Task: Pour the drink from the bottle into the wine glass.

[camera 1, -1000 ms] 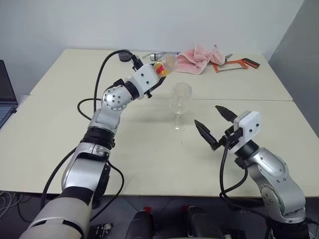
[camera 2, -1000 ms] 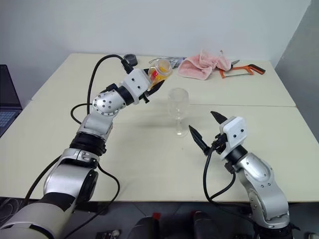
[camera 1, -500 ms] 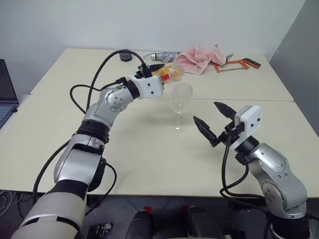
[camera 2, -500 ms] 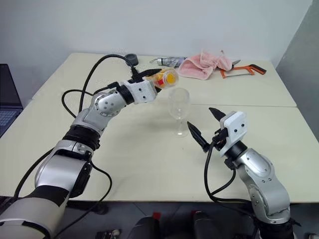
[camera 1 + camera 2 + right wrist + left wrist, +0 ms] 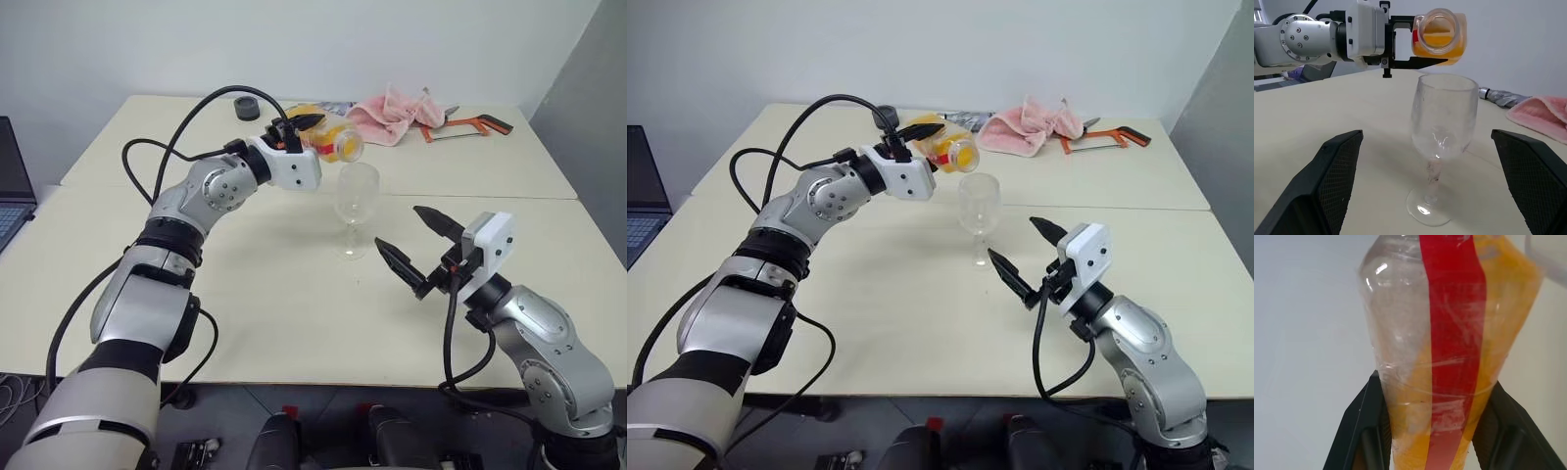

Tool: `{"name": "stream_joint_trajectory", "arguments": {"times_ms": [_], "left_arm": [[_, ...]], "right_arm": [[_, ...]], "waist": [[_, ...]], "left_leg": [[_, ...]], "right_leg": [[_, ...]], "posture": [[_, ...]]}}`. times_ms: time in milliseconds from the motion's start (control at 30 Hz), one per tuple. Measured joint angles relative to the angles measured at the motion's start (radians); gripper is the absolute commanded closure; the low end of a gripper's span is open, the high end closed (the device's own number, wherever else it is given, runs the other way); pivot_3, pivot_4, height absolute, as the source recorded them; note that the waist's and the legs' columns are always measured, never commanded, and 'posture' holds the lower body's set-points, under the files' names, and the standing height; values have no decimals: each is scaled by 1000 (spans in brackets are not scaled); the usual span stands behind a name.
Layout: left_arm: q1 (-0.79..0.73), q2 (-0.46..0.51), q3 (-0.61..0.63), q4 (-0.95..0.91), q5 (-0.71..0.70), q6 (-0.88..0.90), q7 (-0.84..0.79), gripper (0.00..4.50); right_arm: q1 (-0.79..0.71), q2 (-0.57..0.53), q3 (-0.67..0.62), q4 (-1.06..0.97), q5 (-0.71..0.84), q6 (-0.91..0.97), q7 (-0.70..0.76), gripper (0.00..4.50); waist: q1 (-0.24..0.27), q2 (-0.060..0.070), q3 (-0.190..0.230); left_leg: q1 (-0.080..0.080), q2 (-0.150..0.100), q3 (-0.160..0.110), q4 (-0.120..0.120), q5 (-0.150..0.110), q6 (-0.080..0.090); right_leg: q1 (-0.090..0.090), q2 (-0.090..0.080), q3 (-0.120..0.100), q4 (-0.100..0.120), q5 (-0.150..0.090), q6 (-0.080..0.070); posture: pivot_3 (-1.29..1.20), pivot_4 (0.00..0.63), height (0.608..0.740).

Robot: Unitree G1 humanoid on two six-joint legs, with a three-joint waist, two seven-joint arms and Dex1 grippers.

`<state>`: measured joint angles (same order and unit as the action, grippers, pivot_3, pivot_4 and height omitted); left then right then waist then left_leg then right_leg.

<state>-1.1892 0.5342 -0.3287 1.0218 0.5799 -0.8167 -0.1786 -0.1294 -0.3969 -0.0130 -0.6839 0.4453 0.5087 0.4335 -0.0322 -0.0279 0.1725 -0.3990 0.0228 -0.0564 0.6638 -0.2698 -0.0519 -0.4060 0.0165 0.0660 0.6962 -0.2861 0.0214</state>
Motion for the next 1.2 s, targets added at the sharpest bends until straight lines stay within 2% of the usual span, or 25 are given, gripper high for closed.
{"name": "stream_joint_trajectory", "arguments": {"times_ms": [467, 1200], "left_arm": [[-59, 34, -73, 33, 139, -29, 151, 2791], [-98, 56, -100, 69, 188, -14, 260, 2791]], "right_arm": [[13, -15, 0, -4, 7, 1, -2, 0], [22, -18, -3, -21, 20, 20, -16, 0]], "waist": [[0, 0, 0], [1, 0, 0]], "left_leg": [[0, 0, 0, 0, 0, 0], [0, 0, 0, 0, 0, 0]], "right_leg": [[0, 0, 0, 0, 0, 0], [0, 0, 0, 0, 0, 0]], "posture": [[0, 150, 740], [0, 150, 740]]}}
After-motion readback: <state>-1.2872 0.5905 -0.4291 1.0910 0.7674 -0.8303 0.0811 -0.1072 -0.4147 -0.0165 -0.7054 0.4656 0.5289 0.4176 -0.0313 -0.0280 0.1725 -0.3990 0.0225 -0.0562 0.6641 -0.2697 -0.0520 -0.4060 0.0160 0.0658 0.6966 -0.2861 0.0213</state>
